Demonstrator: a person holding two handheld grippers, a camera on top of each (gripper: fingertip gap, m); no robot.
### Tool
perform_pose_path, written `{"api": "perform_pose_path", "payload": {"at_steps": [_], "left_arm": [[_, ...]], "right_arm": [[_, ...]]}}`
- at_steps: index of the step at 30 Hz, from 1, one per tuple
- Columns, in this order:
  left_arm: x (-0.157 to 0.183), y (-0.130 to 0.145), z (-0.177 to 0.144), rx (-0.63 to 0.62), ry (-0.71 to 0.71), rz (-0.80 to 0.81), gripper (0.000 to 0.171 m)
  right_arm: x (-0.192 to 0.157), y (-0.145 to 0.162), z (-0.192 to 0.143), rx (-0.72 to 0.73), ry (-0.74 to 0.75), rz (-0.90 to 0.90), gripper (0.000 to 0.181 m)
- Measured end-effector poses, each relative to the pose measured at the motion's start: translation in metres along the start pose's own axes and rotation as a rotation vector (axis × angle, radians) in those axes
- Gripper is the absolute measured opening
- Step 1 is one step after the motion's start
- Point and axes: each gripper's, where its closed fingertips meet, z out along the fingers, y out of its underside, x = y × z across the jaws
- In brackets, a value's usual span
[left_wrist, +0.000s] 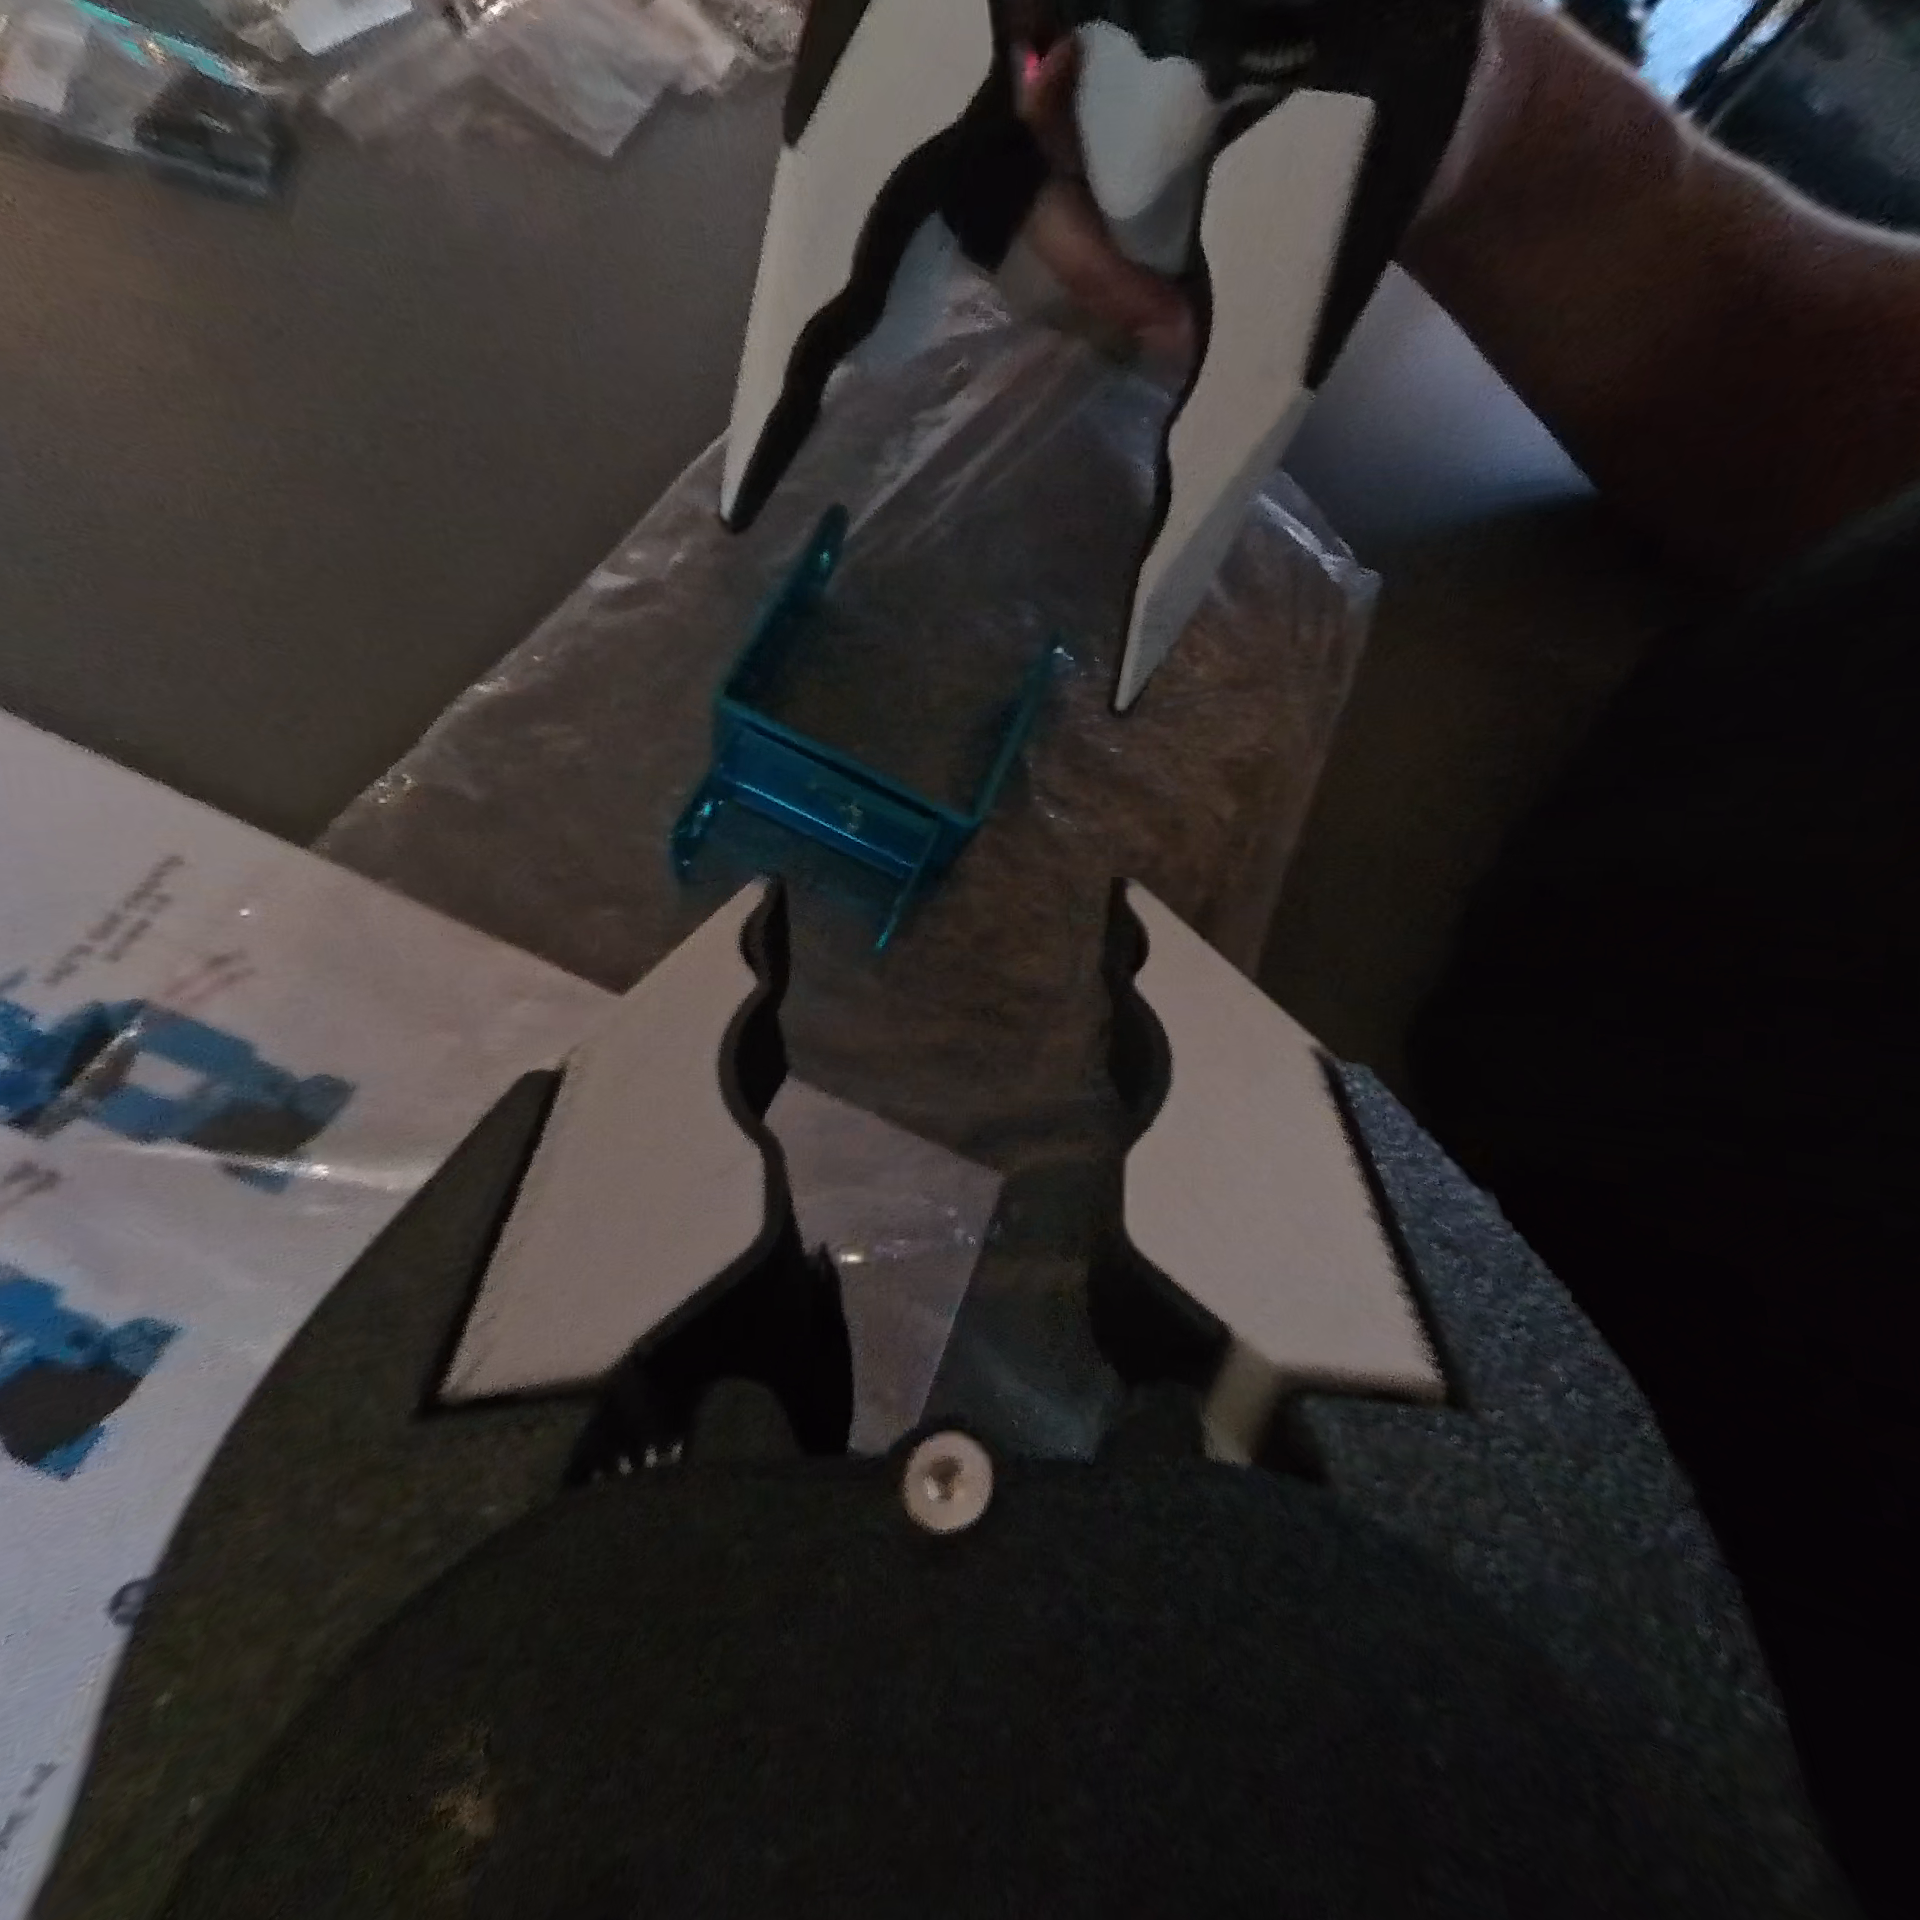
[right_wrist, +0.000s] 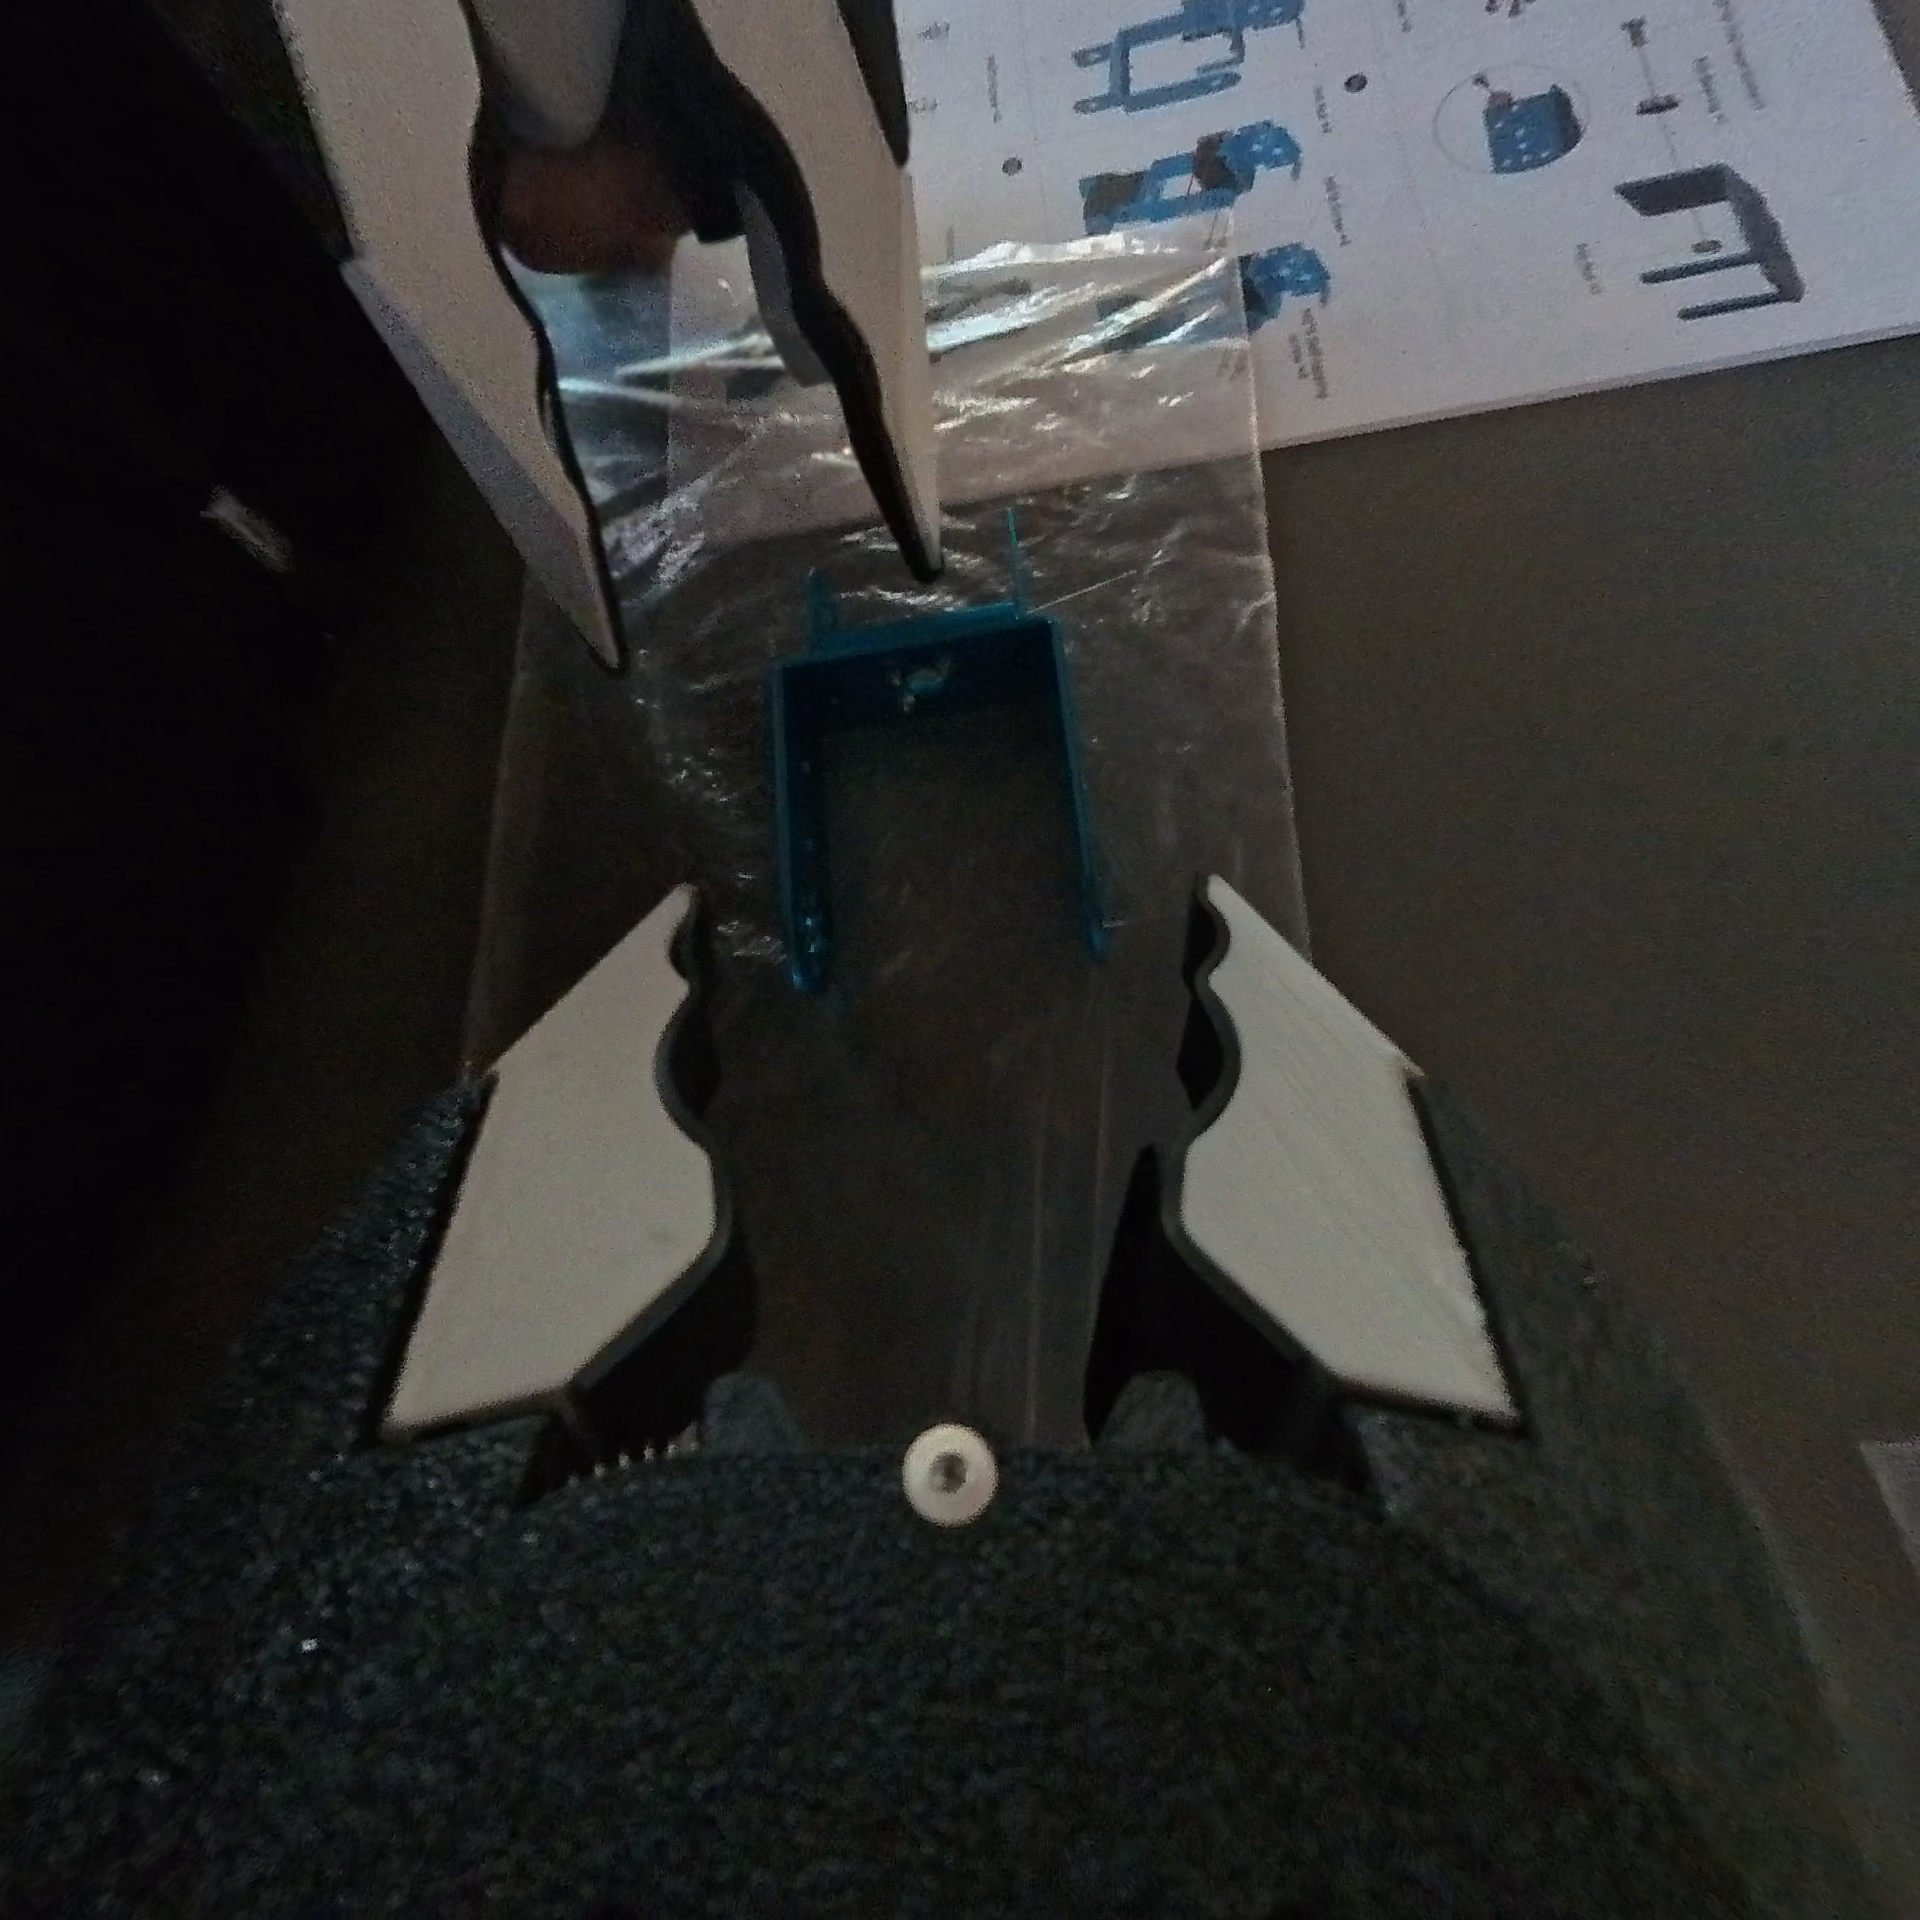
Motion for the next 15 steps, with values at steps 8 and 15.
{"api": "perform_pose_path", "payload": {"at_steps": [8,15], "left_arm": [[0.001,-0.008,0.01,0.021,-0.051,-0.026,0.049],[0.005,-0.011,0.011,0.019,-0.055,-0.039,0.047]], "right_arm": [[0.006,0.001,0.01,-0.045,0.042,-0.027,0.073],[0.006,0.001,0.009,-0.042,0.052,-0.018,0.07]]}}
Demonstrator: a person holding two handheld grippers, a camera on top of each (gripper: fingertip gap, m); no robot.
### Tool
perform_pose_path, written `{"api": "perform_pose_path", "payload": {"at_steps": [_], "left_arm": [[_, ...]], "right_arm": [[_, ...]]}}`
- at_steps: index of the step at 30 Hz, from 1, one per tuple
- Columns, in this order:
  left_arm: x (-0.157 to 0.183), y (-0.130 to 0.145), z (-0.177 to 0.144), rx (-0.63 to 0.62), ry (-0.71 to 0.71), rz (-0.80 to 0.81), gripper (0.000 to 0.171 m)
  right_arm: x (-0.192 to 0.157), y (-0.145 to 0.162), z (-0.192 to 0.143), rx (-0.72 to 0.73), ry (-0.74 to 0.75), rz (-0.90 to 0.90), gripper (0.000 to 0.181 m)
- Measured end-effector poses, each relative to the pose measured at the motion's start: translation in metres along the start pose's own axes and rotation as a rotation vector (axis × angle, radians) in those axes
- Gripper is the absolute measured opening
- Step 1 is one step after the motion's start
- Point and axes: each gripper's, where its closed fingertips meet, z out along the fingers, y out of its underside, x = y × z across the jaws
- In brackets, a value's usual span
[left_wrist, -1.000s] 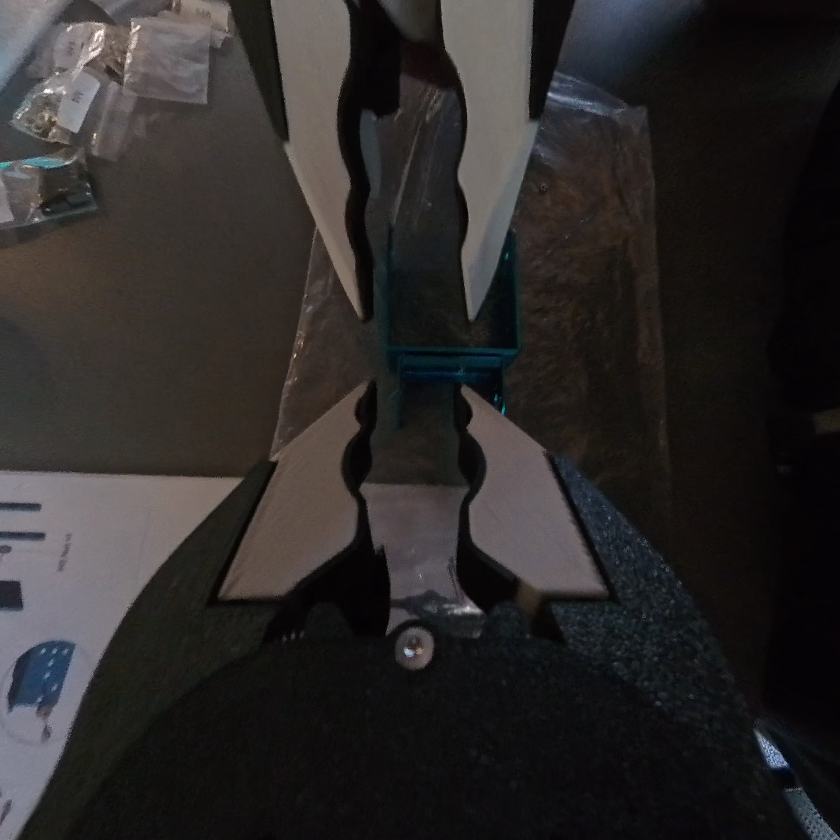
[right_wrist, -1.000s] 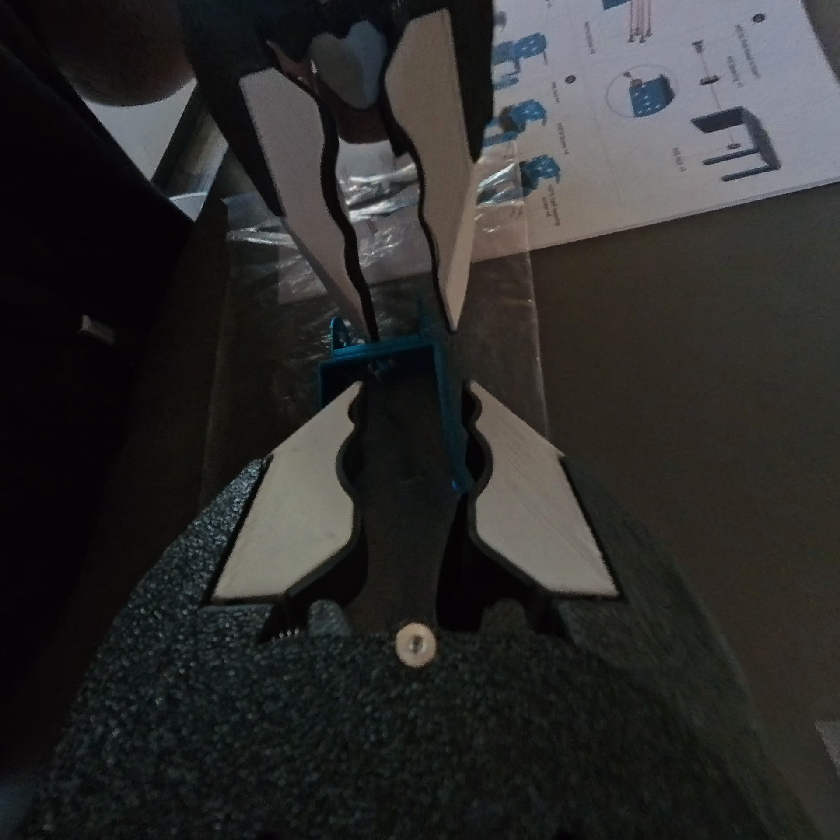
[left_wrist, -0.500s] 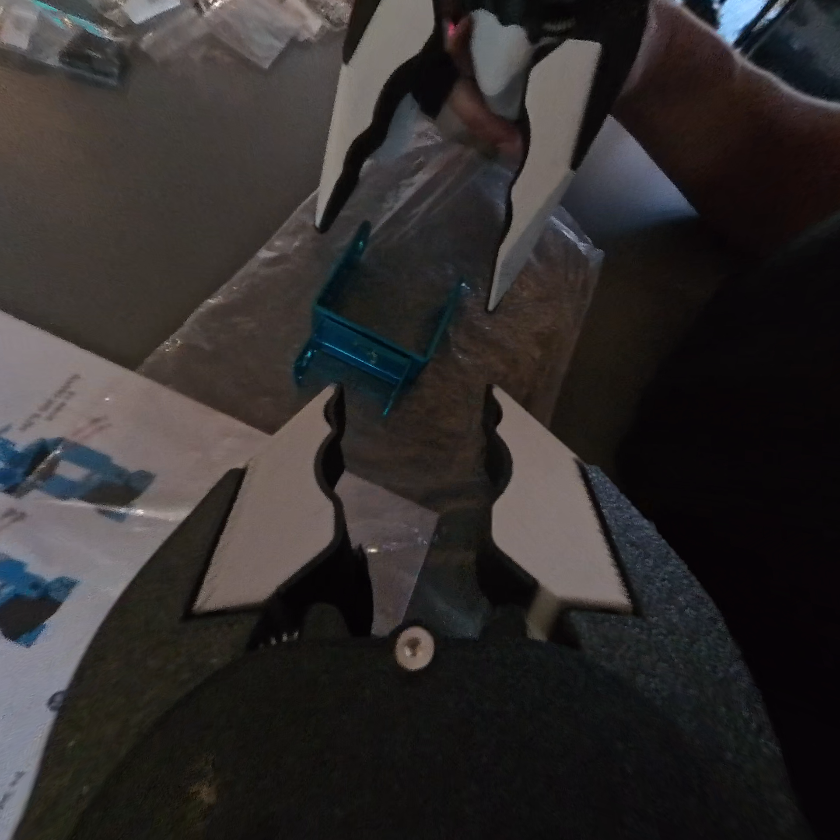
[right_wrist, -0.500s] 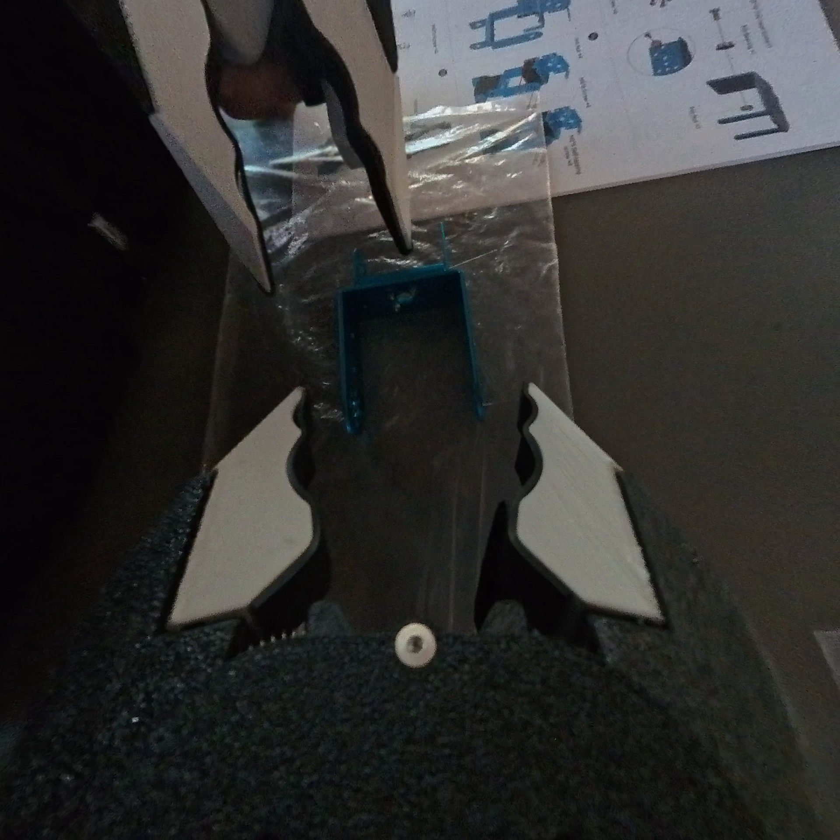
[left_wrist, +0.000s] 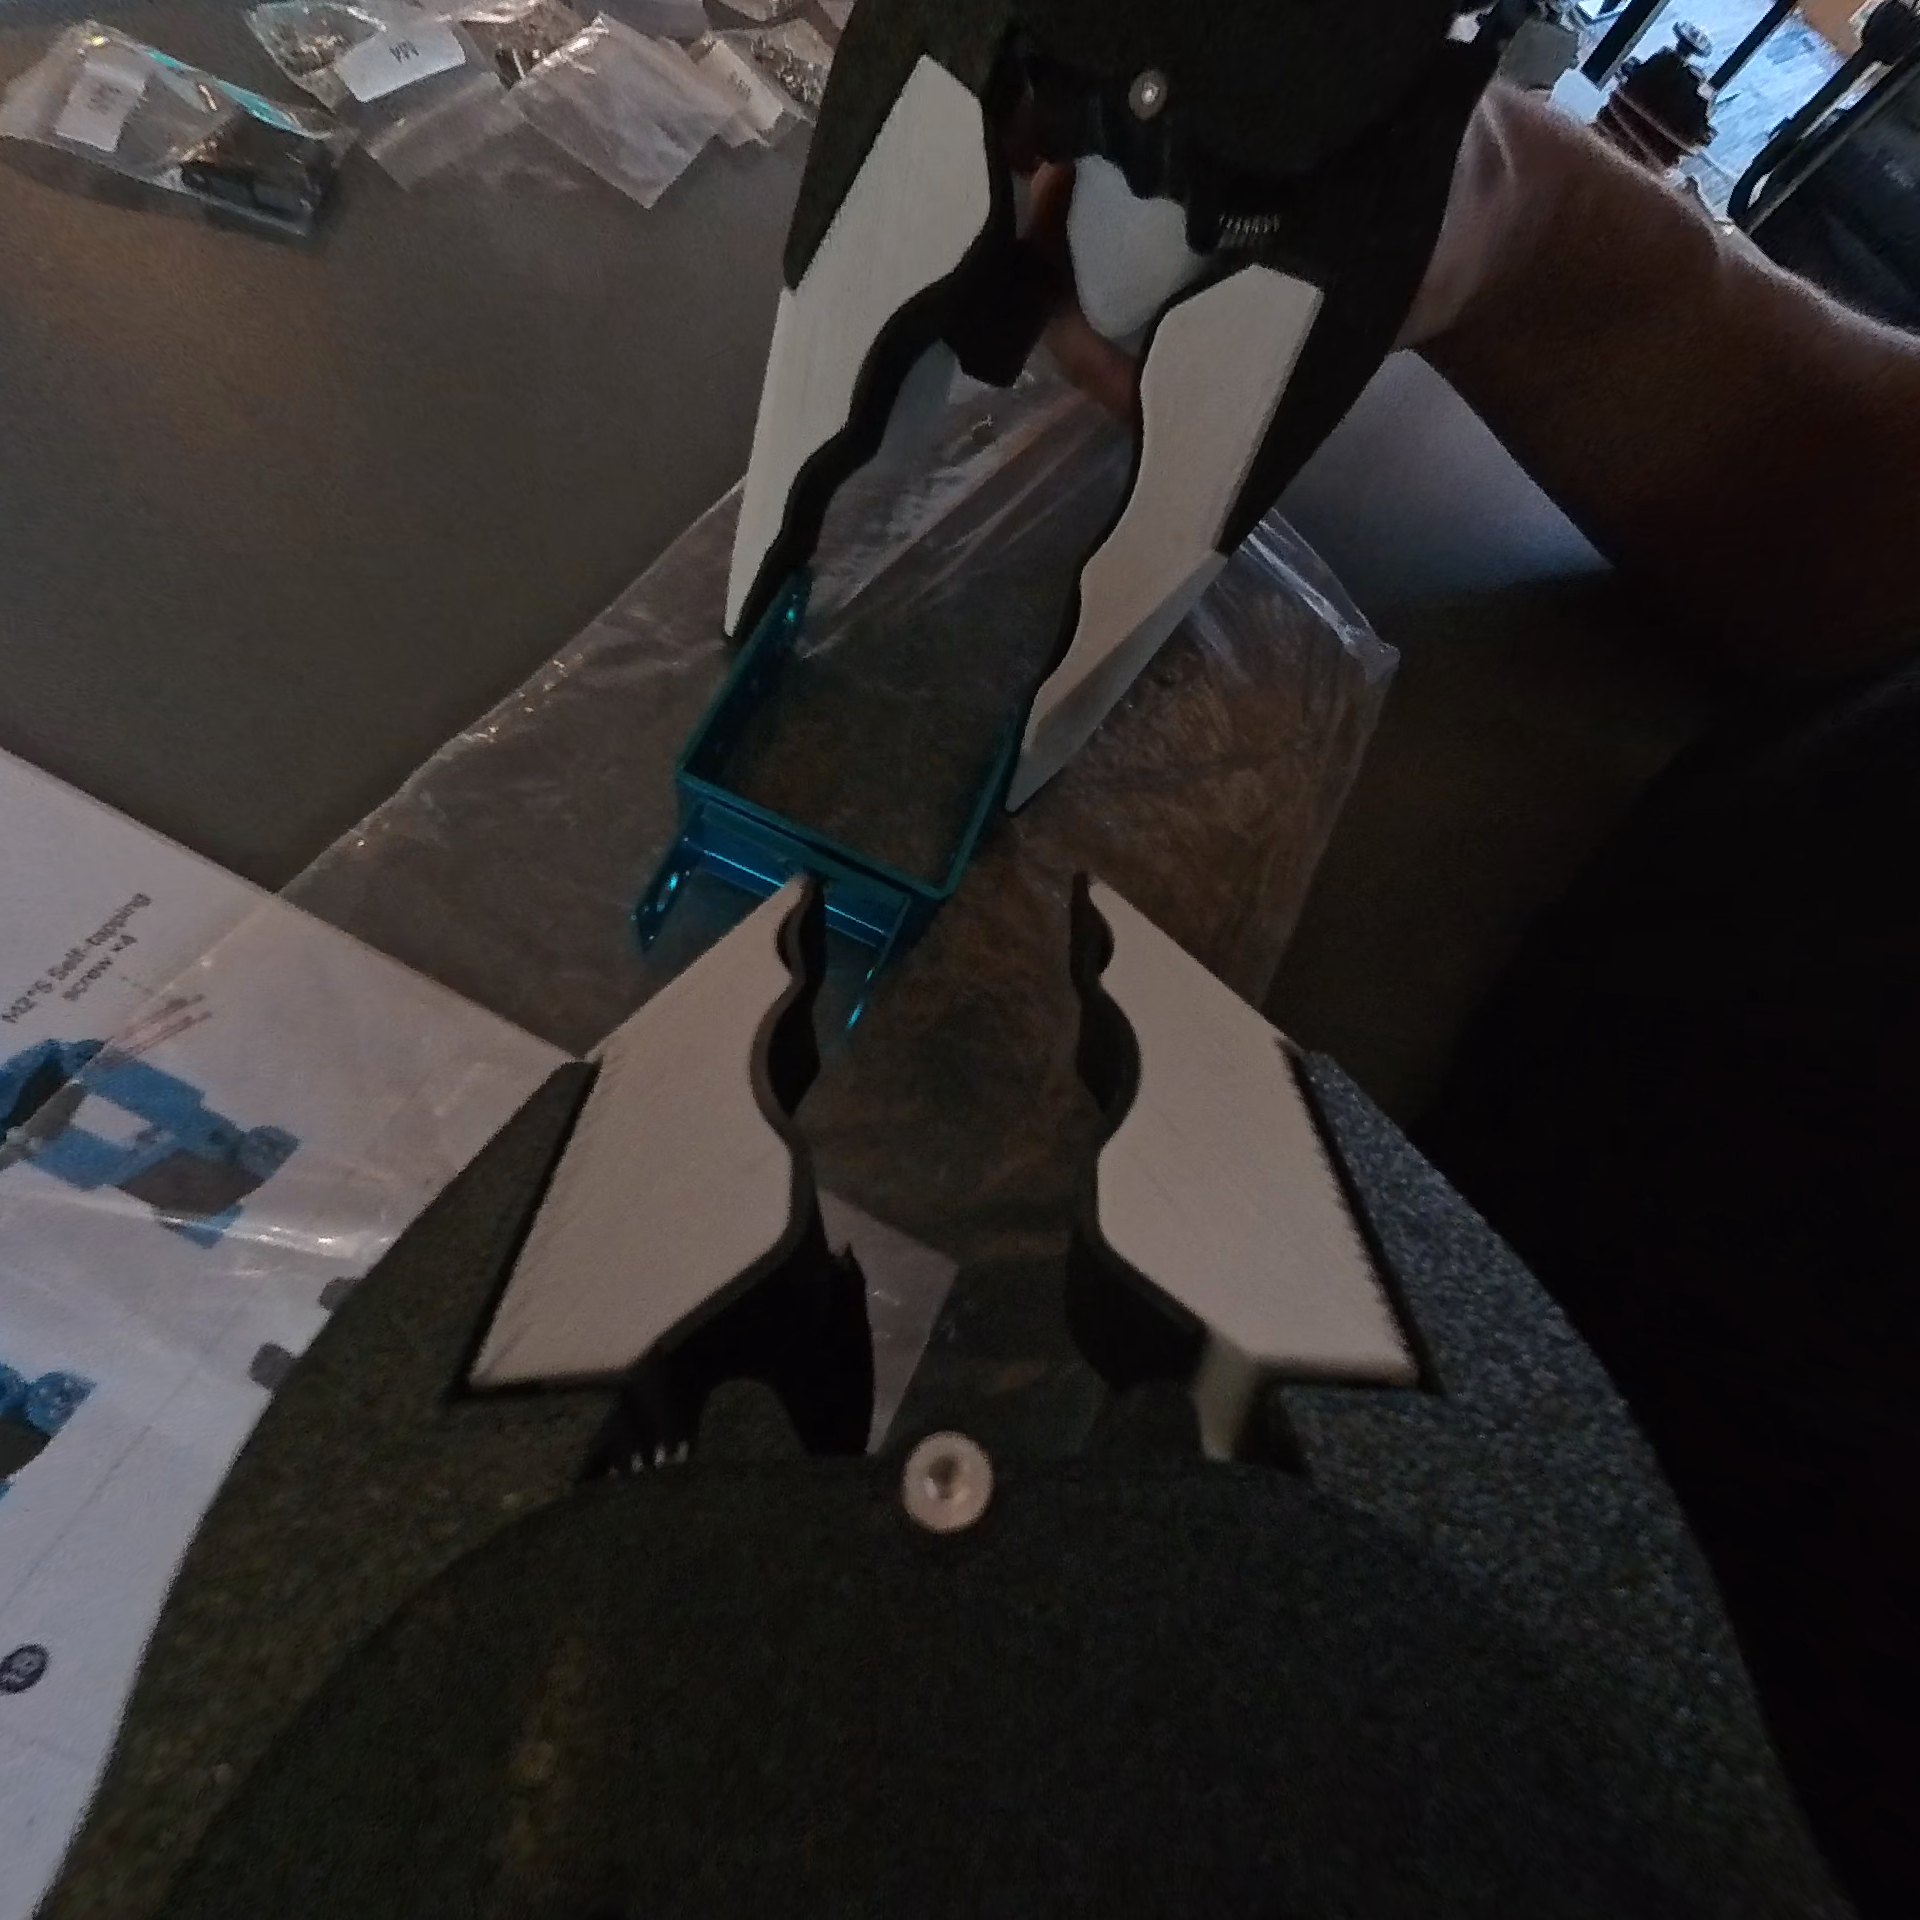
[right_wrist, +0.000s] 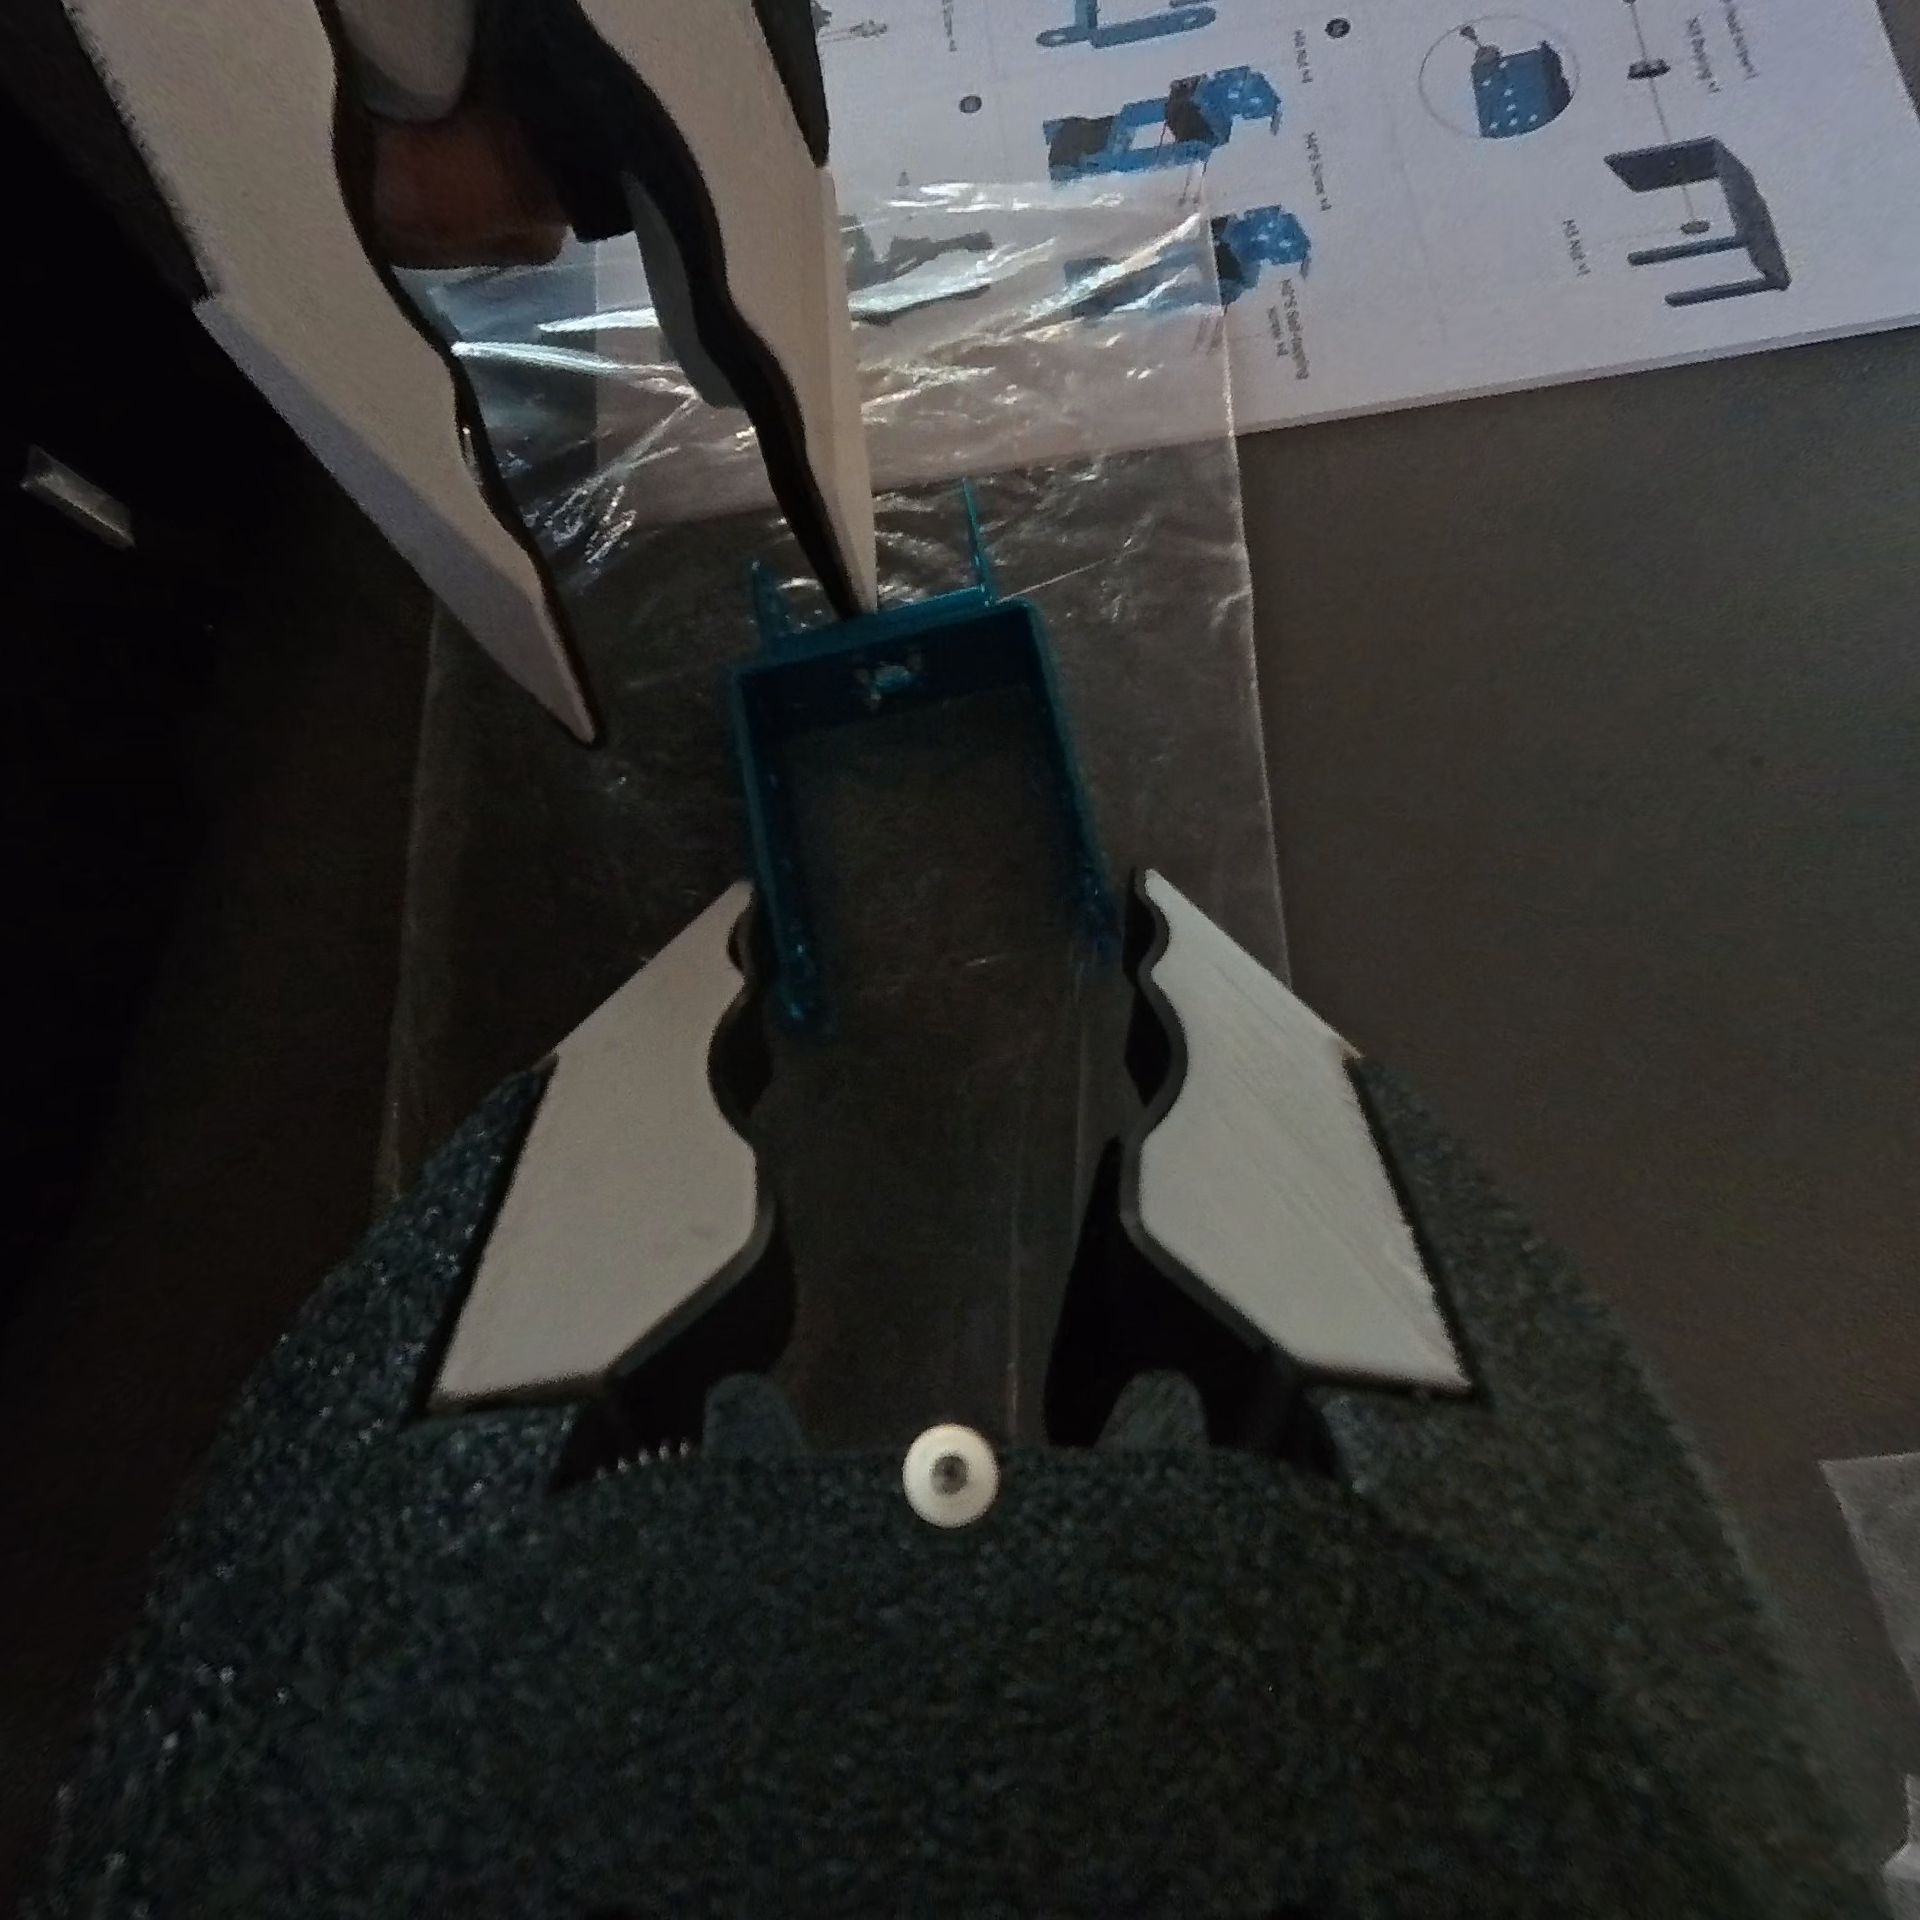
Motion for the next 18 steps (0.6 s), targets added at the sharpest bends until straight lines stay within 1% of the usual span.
{"api": "perform_pose_path", "payload": {"at_steps": [8,12,18], "left_arm": [[-0.003,0.0017,0.0007,-0.014,-0.036,-0.013,0.046],[-0.0041,-0.0003,0.0002,0.0,-0.072,-0.023,0.041],[-0.0041,0.0001,0.0014,0.004,-0.096,-0.036,0.041]], "right_arm": [[-0.0001,-0.0007,0.0002,0.0,0.002,0.016,0.068],[-0.0001,-0.0011,0.0004,-0.001,0.001,0.019,0.068],[-0.0005,-0.0022,0.0012,0.002,-0.003,0.027,0.068]]}}
